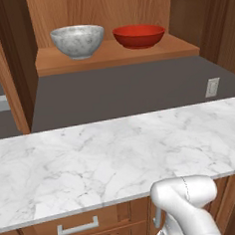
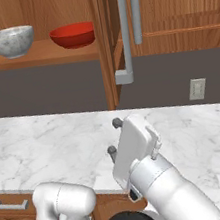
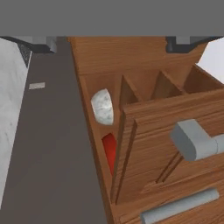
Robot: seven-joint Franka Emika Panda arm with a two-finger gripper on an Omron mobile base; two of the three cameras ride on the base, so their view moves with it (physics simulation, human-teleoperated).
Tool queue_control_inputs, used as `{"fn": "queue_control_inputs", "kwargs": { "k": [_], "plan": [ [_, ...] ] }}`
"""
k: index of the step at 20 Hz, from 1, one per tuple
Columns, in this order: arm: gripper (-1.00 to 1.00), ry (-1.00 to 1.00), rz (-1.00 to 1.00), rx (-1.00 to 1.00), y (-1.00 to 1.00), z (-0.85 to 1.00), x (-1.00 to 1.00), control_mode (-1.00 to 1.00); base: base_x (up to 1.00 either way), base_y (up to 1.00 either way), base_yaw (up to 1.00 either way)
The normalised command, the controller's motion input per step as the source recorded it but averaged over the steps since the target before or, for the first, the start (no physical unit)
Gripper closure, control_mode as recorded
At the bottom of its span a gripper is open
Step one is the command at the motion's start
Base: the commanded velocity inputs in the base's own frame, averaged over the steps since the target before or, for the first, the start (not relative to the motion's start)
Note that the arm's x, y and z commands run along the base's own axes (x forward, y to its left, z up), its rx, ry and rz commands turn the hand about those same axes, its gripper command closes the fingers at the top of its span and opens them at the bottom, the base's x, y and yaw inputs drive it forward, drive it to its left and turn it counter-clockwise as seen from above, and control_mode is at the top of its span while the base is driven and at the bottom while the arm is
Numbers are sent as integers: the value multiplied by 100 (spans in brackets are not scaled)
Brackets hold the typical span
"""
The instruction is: Open the cabinet. Pick the bowls from the counter and place them in the cabinet. Then close the cabinet.
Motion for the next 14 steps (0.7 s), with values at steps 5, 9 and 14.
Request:
{"fn": "queue_control_inputs", "kwargs": {
  "k": [5, 9, 14],
  "plan": [
    [-100, 0, 0, 0, -28, 0, 64, -100, 0, 0, 0],
    [-100, 0, 0, 0, -30, 0, 61, -100, 0, 0, 0],
    [-100, 0, 1, 0, -33, 0, 60, -100, 0, 0, 0]
  ]
}}
